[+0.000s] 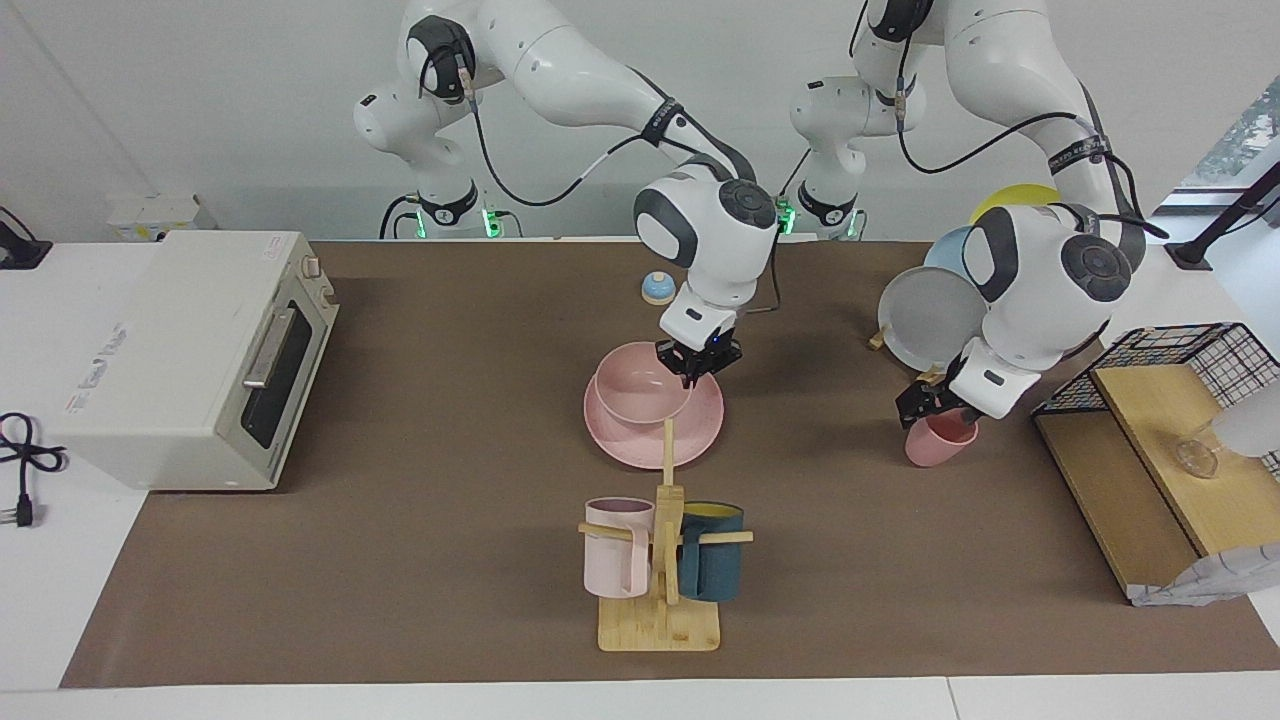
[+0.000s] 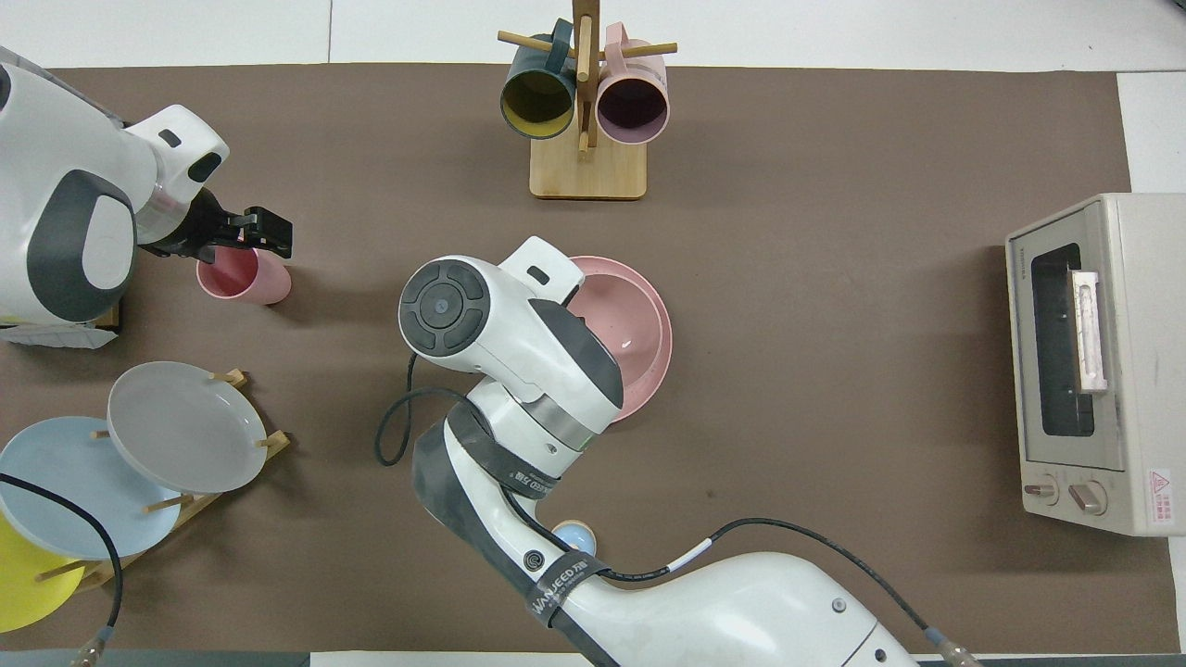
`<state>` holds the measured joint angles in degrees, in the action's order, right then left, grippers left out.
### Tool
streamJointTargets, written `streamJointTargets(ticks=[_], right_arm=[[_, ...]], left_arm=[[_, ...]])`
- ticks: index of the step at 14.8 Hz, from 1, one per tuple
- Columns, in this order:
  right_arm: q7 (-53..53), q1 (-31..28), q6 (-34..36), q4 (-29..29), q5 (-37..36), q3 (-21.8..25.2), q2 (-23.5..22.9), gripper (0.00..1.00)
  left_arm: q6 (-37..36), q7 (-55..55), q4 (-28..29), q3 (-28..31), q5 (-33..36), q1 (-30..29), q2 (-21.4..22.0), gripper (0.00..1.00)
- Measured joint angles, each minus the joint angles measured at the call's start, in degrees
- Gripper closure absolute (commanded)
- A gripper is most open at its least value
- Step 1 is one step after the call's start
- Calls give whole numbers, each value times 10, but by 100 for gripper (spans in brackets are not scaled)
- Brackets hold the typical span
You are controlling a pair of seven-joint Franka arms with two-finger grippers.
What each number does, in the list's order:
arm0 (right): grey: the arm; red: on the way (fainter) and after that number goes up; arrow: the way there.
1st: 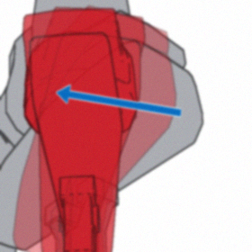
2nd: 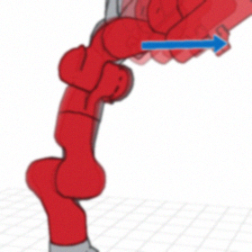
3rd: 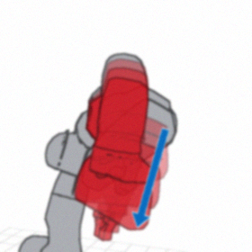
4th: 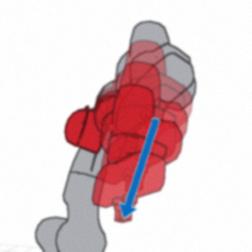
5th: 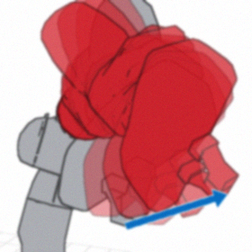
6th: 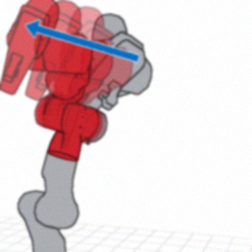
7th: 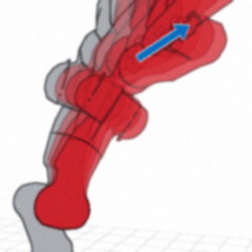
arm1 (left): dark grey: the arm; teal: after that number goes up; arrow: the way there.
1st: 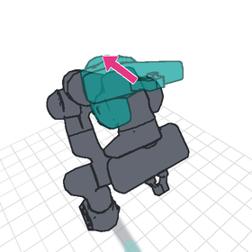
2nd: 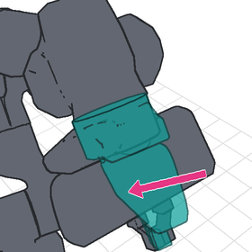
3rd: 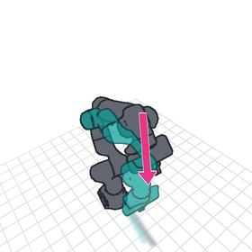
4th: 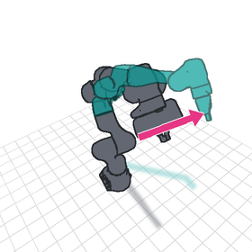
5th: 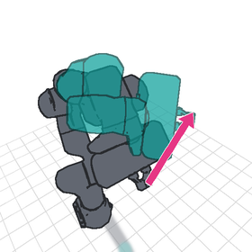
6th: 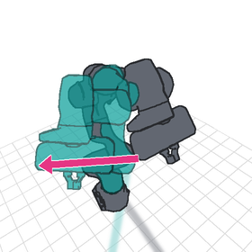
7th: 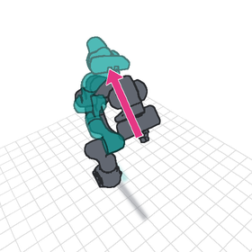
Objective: Organize tableware
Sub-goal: 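Lower the bowl onto the plate while the left gripper grasps the cup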
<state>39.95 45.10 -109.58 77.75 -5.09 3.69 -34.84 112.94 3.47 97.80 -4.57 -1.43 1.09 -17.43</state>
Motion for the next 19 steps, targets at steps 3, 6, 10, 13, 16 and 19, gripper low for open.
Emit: streamJointTargets(ticks=[3,6,10,13,16,19], right_arm=[[4,1,-4,9,5,-1,5,100],[15,4,-18,12,18,-2,7,100],[22,5,-22,20,18,-3,8,100],[22,5,-24,21,18,-3,8,85],[22,5,-30,21,30,-6,12,41],[22,0,-29,18,38,-6,17,7]], left_arm=[[18,2,17,0,0,0,0,0],[41,14,44,0,0,0,0,12],[53,23,53,0,0,0,0,100],[56,22,55,0,0,0,0,100],[59,22,54,1,1,0,1,100],[62,22,52,1,1,-1,2,100]])
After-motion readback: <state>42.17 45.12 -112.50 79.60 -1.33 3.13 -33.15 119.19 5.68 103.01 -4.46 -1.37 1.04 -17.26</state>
